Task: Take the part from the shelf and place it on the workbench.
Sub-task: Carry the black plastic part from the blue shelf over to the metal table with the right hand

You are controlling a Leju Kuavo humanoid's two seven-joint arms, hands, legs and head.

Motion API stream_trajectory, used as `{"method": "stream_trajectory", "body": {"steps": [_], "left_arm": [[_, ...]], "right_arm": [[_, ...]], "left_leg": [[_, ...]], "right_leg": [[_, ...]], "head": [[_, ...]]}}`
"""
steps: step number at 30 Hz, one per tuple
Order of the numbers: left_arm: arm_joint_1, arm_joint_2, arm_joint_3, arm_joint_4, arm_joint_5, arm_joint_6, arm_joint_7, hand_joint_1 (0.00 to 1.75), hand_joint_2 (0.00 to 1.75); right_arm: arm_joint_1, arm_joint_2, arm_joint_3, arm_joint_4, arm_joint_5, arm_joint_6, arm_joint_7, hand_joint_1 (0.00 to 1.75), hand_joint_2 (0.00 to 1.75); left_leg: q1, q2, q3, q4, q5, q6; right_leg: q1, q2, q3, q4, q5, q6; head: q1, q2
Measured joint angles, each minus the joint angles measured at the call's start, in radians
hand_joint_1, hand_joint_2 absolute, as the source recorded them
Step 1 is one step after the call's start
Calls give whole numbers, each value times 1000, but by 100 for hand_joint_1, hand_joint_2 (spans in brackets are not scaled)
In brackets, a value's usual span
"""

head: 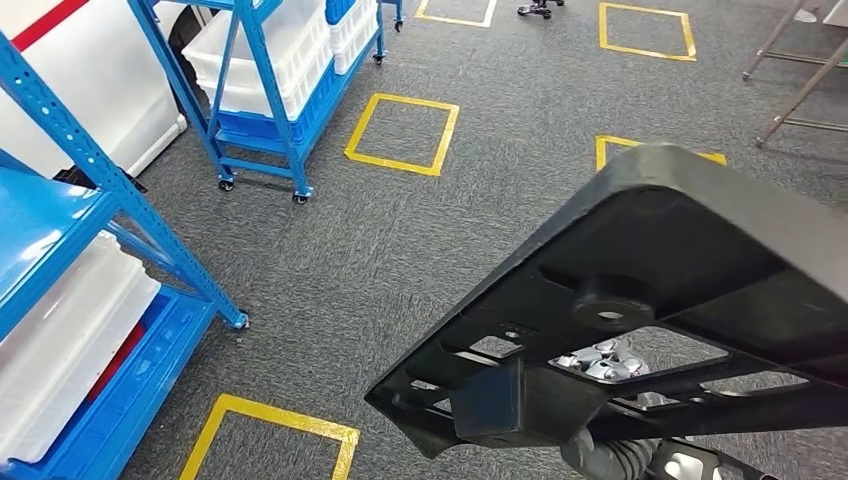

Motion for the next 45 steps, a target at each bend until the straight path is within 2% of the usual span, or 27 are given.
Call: {"method": "stream_trajectory", "body": {"steps": [2,3,5,7,9,11,12,13,14,16,18,20,22,23,25,27,28,29,31,33,35,36,38,40,42,43,45], "left_arm": [[-1,0,5,0,6,-3,-1,0,0],[-2,0,8,0,9,-4,-1,0,0],[-5,0,14,0,13,-4,-3,0,0],[-7,-1,21,-1,17,4,-5,0,0],[-7,-1,28,-1,19,25,-6,0,0],[-6,-1,34,-1,19,47,-3,0,0],[-6,-1,36,-1,19,48,-4,0,0],[-6,-1,37,-1,18,39,-6,0,0],[-7,-1,38,-1,17,23,-8,0,0],[-8,-3,40,-1,15,-12,-10,0,0],[-8,-7,41,-1,10,-27,-9,0,0],[-8,-10,42,-1,2,-29,-4,0,0],[-8,-14,42,-1,-3,-27,4,0,0],[-8,-15,42,-1,-5,-26,8,0,0],[-4,-16,43,-1,-7,-24,18,0,0],[1,-16,45,-1,-8,-23,29,0,0],[3,-16,45,-1,-8,-22,34,0,0],[4,-17,46,-1,-9,-21,41,0,0],[5,-18,46,-1,-15,-12,59,0,0],[6,-20,47,0,-25,3,81,0,0],[4,-21,47,0,-36,14,100,0,0],[4,-21,47,0,-40,19,109,0,0],[5,-19,47,0,-47,25,125,0,0],[10,-16,47,0,-55,27,134,0,0],[15,-14,47,0,-63,22,134,0,0],[16,-13,47,0,-66,17,130,0,0],[16,-14,47,0,-72,6,117,0,0]], "right_arm": [[1,0,-3,0,1,7,-2,171,175],[1,1,-6,0,2,9,-2,171,175],[2,1,-11,0,6,9,-3,171,175],[2,1,-15,-1,11,7,-3,171,175],[1,1,-16,-1,15,5,-3,171,175],[4,1,-16,0,19,2,-3,171,175],[6,1,-16,0,21,-1,-3,171,175],[7,1,-15,0,25,-5,-3,171,175],[9,1,-15,-1,30,-9,-3,171,175],[13,1,-15,-5,41,-13,-3,171,175],[15,2,-14,-12,52,-18,-3,171,175],[21,3,-13,-19,64,-28,-3,171,175],[29,5,-9,-27,76,-40,-3,171,175],[31,7,-6,-30,82,-46,-3,171,175],[36,9,4,-33,90,-59,-4,171,175],[46,10,16,-33,97,-67,-3,171,175],[52,10,22,-33,99,-71,-3,171,175],[56,10,30,-33,101,-75,-3,171,175],[60,12,50,-29,112,-83,-3,171,175],[60,14,74,-19,124,-96,-2,171,175],[59,13,92,-6,124,-115,-2,171,175],[58,11,97,-1,120,-123,-2,171,175],[57,6,105,8,111,-136,-2,171,175],[59,0,113,14,109,-147,-3,171,175],[69,-3,124,22,113,-159,-3,171,175],[74,-3,130,26,117,-164,-3,171,175],[81,-5,142,33,121,-169,-2,171,175]], "left_leg": [[2,-35,36,-82,27,3],[0,-42,38,-87,22,7],[-4,-23,39,-91,27,18],[-3,-1,43,-98,31,29],[-5,22,44,-101,31,37],[-9,46,45,-101,28,41],[-10,58,46,-101,26,41],[-11,69,49,-101,24,41],[-12,79,53,-101,21,40],[-14,96,62,-103,14,35],[-15,112,67,-107,11,27],[-15,131,74,-114,7,17],[-14,112,75,-97,-11,10],[-13,88,60,-59,-34,8],[-11,43,-1,65,-90,7],[-10,32,-57,154,-107,4],[-10,31,-63,149,-87,3],[-9,28,-50,105,-49,3],[-5,-1,0,-24,19,1],[-5,-23,27,-89,37,7],[-8,-12,28,-92,37,18],[-8,-3,29,-95,40,24],[-6,15,31,-101,44,35],[-9,34,31,-103,43,41],[-12,56,32,-103,40,43],[-13,66,33,-103,38,43],[-14,86,39,-103,33,41]], "right_leg": [[-1,20,-10,17,-7,11],[-3,29,-15,21,-7,16],[-6,39,-22,23,-4,27],[-5,-2,-39,54,-23,36],[-5,-58,-90,157,-76,44],[-10,-72,-152,272,-117,49],[-11,-74,-164,291,-114,49],[-12,-76,-156,271,-92,47],[-11,-82,-128,215,-56,43],[2,-125,-58,79,-4,29],[17,-154,-29,19,4,15],[21,-136,-26,8,7,5],[15,-114,-13,-14,15,-3],[11,-103,-5,-23,18,-7],[9,-81,0,-25,18,-13],[10,-54,1,-22,15,-15],[9,-40,2,-19,13,-14],[8,-27,3,-14,10,-11],[7,-2,1,2,0,-2],[6,18,-8,16,-6,8],[3,34,-15,18,-5,18],[2,31,-17,21,-7,22],[3,-7,-38,67,-36,32],[-1,-57,-96,185,-98,42],[-7,-72,-150,287,-130,46],[-8,-75,-154,291,-120,46],[-6,-88,-101,186,-56,40]], "head": [[0,0],[1,0],[1,0],[3,0],[5,0],[5,0],[5,0],[5,0],[5,0],[5,0],[5,0],[5,0],[4,0],[3,0],[3,0],[2,0],[3,0],[3,0],[3,0],[3,0],[3,0],[3,0],[6,0],[9,0],[9,0],[9,0],[9,0]]}}
